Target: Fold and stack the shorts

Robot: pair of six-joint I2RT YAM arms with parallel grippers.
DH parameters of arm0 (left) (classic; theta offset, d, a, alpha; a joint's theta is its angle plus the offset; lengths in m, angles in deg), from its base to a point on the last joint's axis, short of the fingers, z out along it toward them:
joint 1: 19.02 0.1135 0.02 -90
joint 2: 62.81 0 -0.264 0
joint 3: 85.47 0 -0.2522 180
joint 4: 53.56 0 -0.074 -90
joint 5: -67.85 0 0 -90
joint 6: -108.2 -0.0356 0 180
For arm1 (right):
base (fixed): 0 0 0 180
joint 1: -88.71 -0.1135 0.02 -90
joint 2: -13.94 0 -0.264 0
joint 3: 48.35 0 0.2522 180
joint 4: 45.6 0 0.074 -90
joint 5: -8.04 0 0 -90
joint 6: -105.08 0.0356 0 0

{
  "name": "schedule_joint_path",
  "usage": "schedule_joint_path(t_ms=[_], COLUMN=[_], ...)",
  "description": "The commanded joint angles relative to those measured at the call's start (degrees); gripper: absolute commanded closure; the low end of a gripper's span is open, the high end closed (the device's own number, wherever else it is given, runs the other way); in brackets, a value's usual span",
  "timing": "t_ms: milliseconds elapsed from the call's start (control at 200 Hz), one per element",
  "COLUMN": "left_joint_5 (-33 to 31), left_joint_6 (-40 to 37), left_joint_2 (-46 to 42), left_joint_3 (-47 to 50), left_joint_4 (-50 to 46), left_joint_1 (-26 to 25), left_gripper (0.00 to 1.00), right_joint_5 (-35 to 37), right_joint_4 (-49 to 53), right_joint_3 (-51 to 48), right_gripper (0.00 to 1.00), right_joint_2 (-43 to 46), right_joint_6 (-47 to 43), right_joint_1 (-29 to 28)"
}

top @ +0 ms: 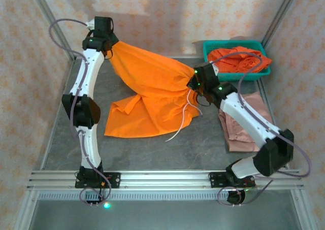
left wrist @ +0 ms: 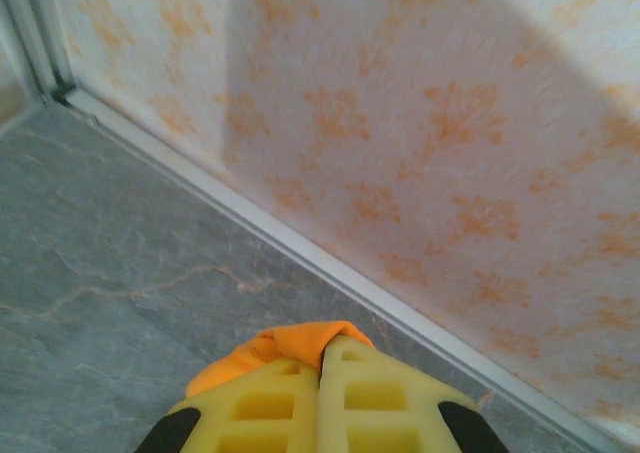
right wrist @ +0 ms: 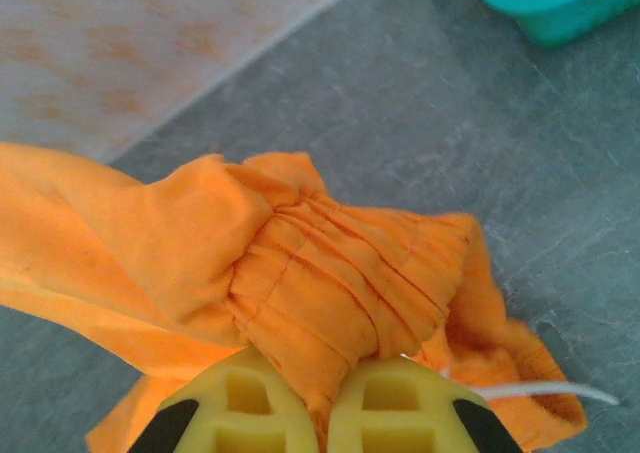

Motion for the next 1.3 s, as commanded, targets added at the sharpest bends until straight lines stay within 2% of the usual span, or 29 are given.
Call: schedule_joint_path(t_ms=[0,210,335,380,420,445,535,611,681,756,871,986,1086,1196,1296], left_joint_5=[0.0,1.5,1.8,1.9,2.1,2.4,3.3,3.4,4.1,6.2,9.4,10.7,15.6,22.3,19.7], left_joint_6=[3.1,5.8,7.4,8.2,9.0,9.5,10.5,10.3,9.2,6.9,2.8,-4.6,-10.5,-15.0,-16.9], left_joint_2=[2.5,11.7,16.2,17.7,18.7,19.2,19.1,16.2,12.6,7.8,-2.5,-17.9,-28.4,-35.0,-36.1], left_joint_3=[-5.1,-14.3,-18.8,-20.2,-21.7,-22.6,-25.4,-25.6,-25.3,-24.0,-12.9,10.6,28.2,43.8,52.0], left_joint_4=[5.1,5.1,5.6,5.9,5.8,5.9,5.9,5.4,3.3,-0.3,-5.6,-2.9,-1.1,-0.2,-2.1], left_joint_1=[0.9,0.8,0.8,0.9,0.9,1.0,1.1,1.2,1.2,1.2,0.4,-2.1,-3.7,-4.8,-7.7], left_gripper=[1.00,1.00,0.99,0.91,0.79,0.69,0.40,0.21,0.12,0.11,0.10,0.11,0.14,0.17,0.18], right_joint_5=[-3.8,-5.2,-6.3,-7.0,-8.1,-8.6,-9.5,-10.1,-10.7,-14.1,-21.0,-24.8,-26.5,-28.0,-28.2], right_joint_4=[-1.5,-0.7,0.5,1.5,2.4,3.3,7.5,9.3,9.2,6.7,1.4,-1.3,-2.3,-2.4,-2.7], right_joint_3=[3.5,10.8,16.8,20.0,23.6,26.2,36.1,42.3,44.5,42.4,33.6,23.0,14.5,7.2,2.3], right_gripper=[1.00,1.00,0.91,0.84,0.75,0.70,0.46,0.26,0.18,0.13,0.07,0.05,0.03,0.01,0.01], right_joint_2=[-5.1,-15.8,-22.5,-25.2,-27.5,-28.8,-32.4,-32.6,-30.7,-26.9,-20.4,-14.5,-11.2,-9.7,-9.3], right_joint_6=[-0.8,-2.2,-1.9,-1.7,-1.8,-1.8,-1.8,-2.1,-2.8,-3.2,-3.1,-4.4,-5.8,-7.2,-7.5], right_joint_1=[3.5,7.2,9.3,10.0,10.7,11.2,12.6,13.4,13.6,13.5,12.4,9.4,6.0,2.6,1.1])
